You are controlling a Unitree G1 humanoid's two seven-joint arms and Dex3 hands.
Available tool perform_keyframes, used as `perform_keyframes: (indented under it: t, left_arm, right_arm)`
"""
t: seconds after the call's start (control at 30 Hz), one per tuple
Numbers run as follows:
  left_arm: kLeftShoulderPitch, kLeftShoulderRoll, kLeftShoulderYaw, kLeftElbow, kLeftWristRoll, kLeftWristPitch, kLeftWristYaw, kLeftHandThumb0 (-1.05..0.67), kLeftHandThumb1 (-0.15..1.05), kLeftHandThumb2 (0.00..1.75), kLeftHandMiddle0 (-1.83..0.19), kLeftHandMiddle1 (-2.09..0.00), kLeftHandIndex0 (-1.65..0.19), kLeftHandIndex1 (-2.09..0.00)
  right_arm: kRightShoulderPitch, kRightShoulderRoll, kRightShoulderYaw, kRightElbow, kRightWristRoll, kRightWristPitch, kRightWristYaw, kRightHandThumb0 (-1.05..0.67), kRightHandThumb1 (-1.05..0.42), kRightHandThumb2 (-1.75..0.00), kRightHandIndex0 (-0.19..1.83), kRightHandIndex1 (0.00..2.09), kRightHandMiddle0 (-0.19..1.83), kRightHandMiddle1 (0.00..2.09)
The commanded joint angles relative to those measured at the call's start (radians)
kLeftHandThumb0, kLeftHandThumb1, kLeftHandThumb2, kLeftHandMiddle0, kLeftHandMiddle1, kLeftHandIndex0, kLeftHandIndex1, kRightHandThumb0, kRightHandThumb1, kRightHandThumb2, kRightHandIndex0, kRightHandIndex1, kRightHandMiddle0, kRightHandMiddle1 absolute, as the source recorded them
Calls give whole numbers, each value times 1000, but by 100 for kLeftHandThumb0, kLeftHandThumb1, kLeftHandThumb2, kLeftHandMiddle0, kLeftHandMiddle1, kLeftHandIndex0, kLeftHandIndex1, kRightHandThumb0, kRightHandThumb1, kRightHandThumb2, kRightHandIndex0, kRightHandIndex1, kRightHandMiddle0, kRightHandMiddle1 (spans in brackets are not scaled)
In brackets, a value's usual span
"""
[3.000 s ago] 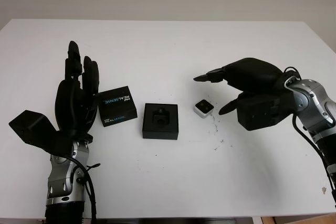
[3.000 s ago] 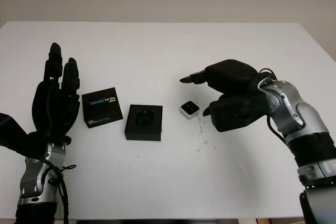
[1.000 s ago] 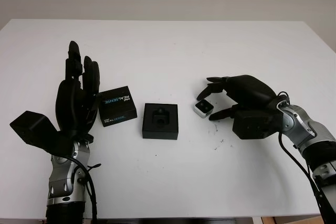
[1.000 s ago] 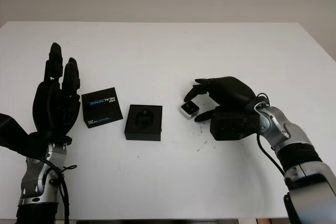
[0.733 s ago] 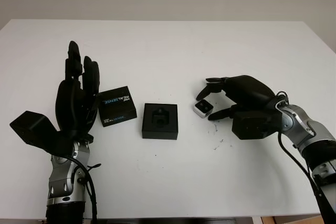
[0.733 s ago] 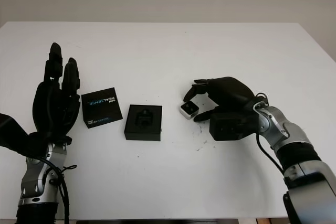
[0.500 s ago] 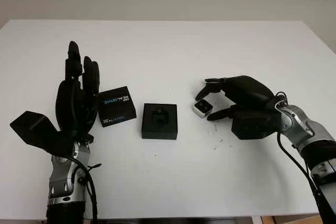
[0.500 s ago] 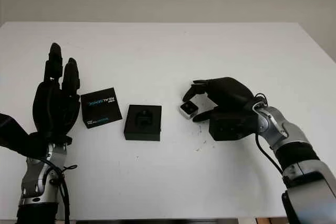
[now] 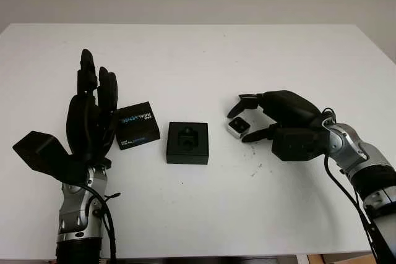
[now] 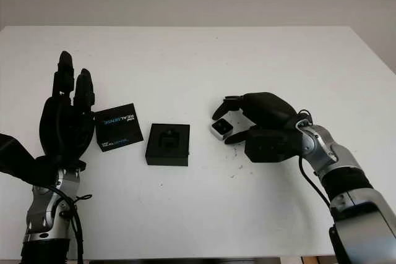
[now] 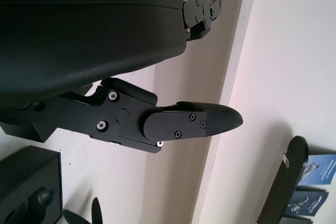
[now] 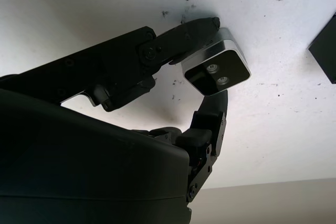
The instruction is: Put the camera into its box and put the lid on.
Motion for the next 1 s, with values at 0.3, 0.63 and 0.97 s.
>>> perform_keyframes:
  t: [0.3,0.63,0.97]
  left_arm:
    - [3,0,-2,-11,7,-6,0,-54,105,39,12,-5,15,-6]
    - [5,-1,-1,-10,8,-8,-4,-54,105,40,12,-5,15,-6]
    - [6,-3,2,-8,4,-8,-10,-53,105,41,13,-5,16,-5]
  right_arm:
    - [-7,-4,17,10,-24,-20,0,-34,-90,-6,39,6,55,124]
    - [-16,2,6,48,-10,-28,-14,-33,-87,-5,44,8,56,128]
    - [16,113,-171,38,317,152,168,-37,-90,-6,39,5,43,142]
